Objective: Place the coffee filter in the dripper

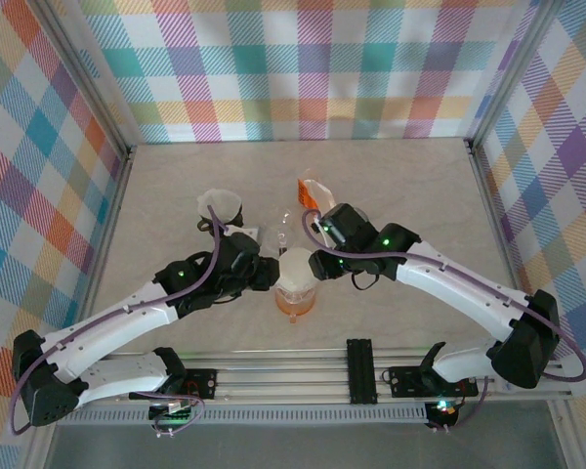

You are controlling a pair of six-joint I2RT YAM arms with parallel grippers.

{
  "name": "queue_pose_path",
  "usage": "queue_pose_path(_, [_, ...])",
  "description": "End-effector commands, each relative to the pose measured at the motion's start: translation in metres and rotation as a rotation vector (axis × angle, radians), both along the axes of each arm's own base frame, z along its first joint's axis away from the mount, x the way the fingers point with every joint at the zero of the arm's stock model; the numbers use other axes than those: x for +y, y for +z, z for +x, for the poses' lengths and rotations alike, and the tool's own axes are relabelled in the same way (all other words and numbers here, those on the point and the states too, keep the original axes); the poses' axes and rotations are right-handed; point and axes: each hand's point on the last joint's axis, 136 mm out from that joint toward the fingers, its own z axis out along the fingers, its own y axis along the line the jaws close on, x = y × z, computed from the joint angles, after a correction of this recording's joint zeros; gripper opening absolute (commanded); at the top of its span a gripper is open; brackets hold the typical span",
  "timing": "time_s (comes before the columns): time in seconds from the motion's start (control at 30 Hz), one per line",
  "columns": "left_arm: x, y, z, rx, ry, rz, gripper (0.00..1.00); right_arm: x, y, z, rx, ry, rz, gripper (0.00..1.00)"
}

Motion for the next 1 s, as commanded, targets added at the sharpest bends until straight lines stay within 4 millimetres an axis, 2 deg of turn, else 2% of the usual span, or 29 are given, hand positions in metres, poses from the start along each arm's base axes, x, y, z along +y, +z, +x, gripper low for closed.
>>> queue_pose_path(0.0, [0.0,-0.006,0.004,0.012,0.002,-0.012,0.35,0.004,-0.008,0.001,0.012,-0.007,0.003,0.44])
queue_pose_path(0.17, [0.001,-0.015,0.006,0.034,0.011,-0.01,0.31,0.005,-0.012,0.002,0.018,-0.004,-0.001,0.48])
queue_pose_path(0.33, [0.003,-0.019,0.007,0.046,0.016,-0.014,0.31,0.011,-0.004,0.002,0.007,0.026,0.025,0.65])
queue_pose_path(0.5, [0.004,-0.018,0.007,0.045,0.019,-0.018,0.32,0.028,0.003,0.004,0.021,0.08,0.046,0.72])
queue_pose_path(0.97, [0.004,-0.023,0.008,0.057,0.02,-0.015,0.32,0.044,-0.043,0.014,0.115,0.121,-0.071,0.75])
